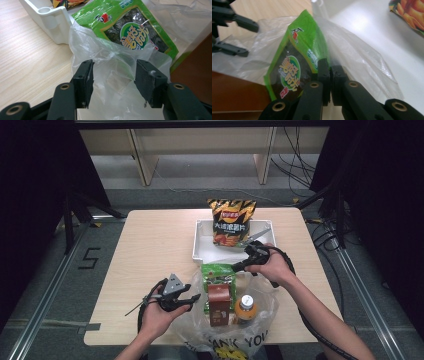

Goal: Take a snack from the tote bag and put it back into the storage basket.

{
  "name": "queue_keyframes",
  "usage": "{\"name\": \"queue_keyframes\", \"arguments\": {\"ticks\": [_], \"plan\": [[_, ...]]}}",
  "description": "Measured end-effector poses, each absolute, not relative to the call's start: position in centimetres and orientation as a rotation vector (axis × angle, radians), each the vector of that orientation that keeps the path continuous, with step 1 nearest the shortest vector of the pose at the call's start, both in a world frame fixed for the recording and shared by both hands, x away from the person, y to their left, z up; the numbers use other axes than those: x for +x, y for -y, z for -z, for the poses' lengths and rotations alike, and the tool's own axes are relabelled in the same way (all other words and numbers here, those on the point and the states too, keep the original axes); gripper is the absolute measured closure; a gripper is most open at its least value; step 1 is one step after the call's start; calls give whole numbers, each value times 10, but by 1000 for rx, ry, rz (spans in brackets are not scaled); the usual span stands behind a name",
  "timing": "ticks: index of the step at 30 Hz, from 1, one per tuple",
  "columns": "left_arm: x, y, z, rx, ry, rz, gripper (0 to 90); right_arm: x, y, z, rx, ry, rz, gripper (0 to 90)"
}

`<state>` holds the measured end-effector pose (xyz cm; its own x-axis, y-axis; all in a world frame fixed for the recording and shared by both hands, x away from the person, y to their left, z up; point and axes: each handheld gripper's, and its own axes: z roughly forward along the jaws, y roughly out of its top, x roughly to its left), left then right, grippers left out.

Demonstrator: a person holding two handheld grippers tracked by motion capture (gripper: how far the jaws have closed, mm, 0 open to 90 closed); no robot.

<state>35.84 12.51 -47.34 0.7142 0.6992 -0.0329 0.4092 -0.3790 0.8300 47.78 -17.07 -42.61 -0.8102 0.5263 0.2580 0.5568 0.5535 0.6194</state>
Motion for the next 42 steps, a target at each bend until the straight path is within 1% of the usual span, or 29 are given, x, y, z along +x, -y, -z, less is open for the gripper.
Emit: {"name": "queue_keyframes", "arguments": {"ticks": [2,4,6,10,13,16,18,25,29,42], "plan": [[359,-126,472,2024,-841,-410,480,474,172,420,-938,2745,1101,889],[358,-124,473,1988,-869,-400,480,470,172,417,-907,2754,1120,889],[358,-126,471,2012,-855,-413,480,466,173,414,-903,2755,1140,889],[359,-124,469,1974,-875,-398,481,458,175,408,-891,2747,1114,884],[362,-127,464,1969,-850,-415,481,456,176,408,-868,2779,1131,881],[367,-128,458,1923,-873,-401,480,454,177,407,-878,2769,1135,880],[370,-129,454,1922,-866,-414,481,452,177,406,-876,2758,1133,881],[381,-123,442,1891,-860,-400,501,449,175,404,-863,2774,1147,880],[385,-118,435,1905,-840,-396,501,449,176,405,-851,2783,1156,878],[404,-104,431,1952,-826,-348,487,448,175,403,-813,2778,1161,872]]}}
